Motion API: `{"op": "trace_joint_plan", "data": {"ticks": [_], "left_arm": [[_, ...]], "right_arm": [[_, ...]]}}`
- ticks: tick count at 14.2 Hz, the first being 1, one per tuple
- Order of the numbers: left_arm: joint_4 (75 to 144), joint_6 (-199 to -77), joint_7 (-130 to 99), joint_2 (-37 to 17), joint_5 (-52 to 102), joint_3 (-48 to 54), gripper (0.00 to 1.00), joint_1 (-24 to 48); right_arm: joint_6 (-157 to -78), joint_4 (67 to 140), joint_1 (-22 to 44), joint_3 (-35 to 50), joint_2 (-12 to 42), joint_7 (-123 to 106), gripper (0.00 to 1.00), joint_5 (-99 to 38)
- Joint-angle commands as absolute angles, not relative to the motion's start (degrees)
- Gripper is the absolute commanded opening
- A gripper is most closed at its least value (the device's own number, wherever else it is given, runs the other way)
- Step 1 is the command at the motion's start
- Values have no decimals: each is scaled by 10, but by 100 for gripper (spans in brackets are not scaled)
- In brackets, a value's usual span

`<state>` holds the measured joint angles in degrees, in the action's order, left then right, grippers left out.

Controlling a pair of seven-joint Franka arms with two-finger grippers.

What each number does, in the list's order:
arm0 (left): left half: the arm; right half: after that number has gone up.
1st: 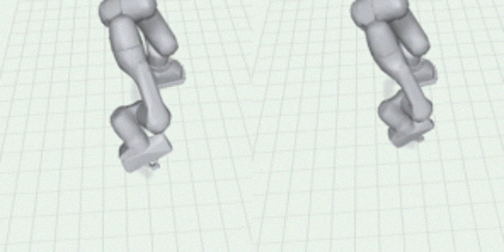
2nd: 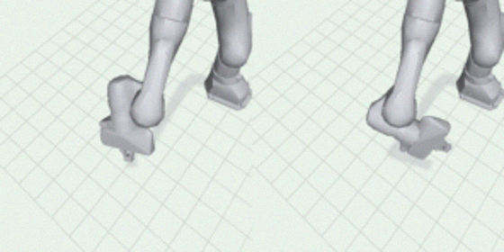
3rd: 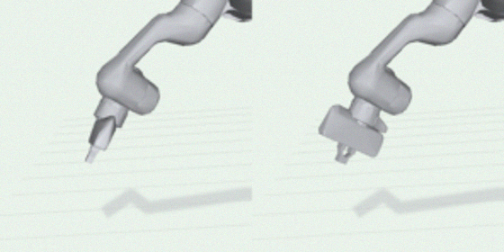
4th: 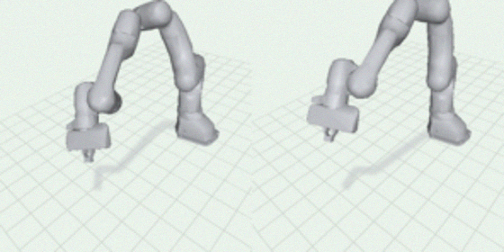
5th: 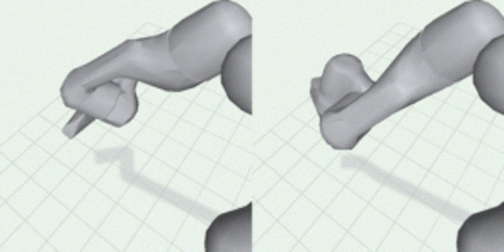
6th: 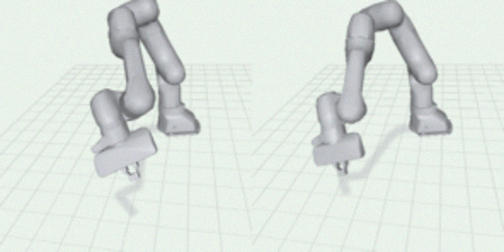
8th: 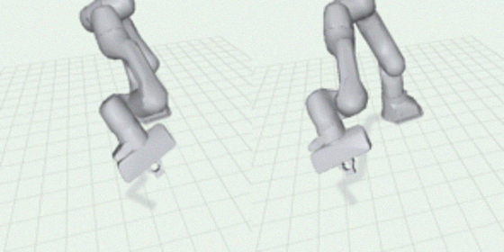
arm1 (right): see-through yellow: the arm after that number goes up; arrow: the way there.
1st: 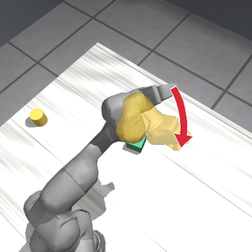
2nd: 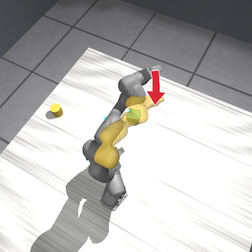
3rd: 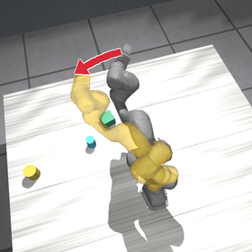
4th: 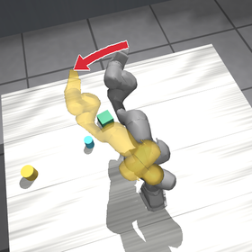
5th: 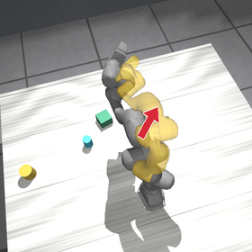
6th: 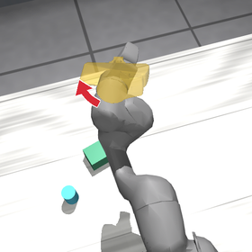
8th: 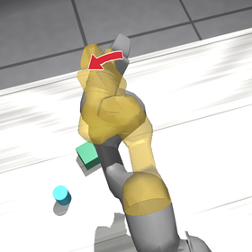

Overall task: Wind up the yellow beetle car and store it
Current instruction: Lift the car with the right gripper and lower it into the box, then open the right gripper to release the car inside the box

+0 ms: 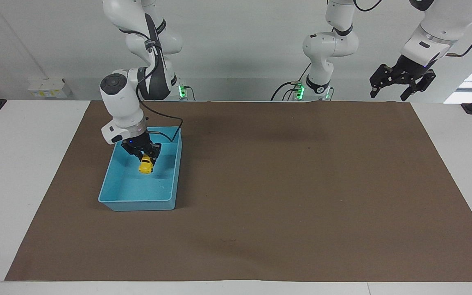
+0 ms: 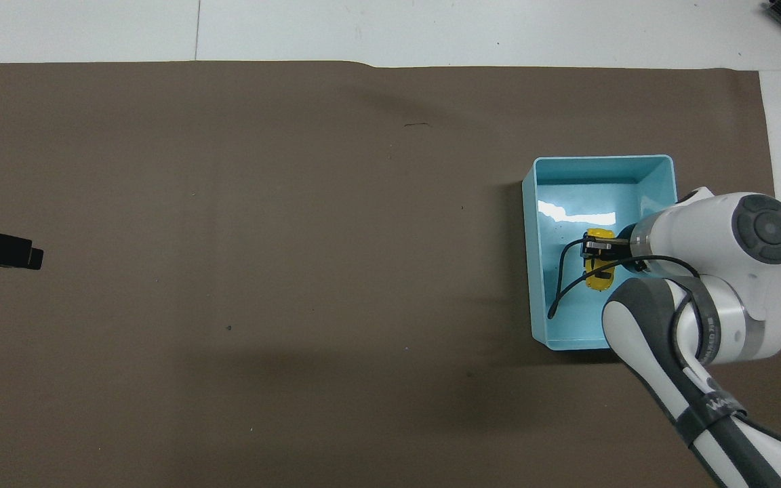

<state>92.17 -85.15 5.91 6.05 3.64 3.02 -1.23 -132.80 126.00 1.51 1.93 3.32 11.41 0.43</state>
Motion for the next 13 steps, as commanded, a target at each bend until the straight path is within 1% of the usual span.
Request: {"op": "trace_joint_plan", "data": {"ticks": [1,3,5,6,7,8,10,13], "left_arm": [[935,-847,55,76,43,33,100,-19],[935,-847,55,76,43,33,100,-19],[935,-847,55,76,43,33,100,-19],[935,-847,55,76,43,33,100,-19],[935,-847,55,76,43,33,100,-19],[935,-847,55,76,43,33,100,-19],[935,-847,55,76,43,33,100,-19],[935,-847,55,76,43,33,100,-19]], "right_arm": [[-1388,1306,-4,25,31,55,0,-11],[-1416,1321,-11,25,46,41,0,-11],[-1465,1345,-20,25,64,24,0,-11],[-1472,1347,-19,25,71,22,19,-11],[-1469,1345,-16,25,73,23,90,-11],[-1465,1341,-18,25,74,23,100,-11],[-1456,1324,-18,25,69,18,100,-11],[-1367,1261,-17,25,59,-1,100,-11]]}}
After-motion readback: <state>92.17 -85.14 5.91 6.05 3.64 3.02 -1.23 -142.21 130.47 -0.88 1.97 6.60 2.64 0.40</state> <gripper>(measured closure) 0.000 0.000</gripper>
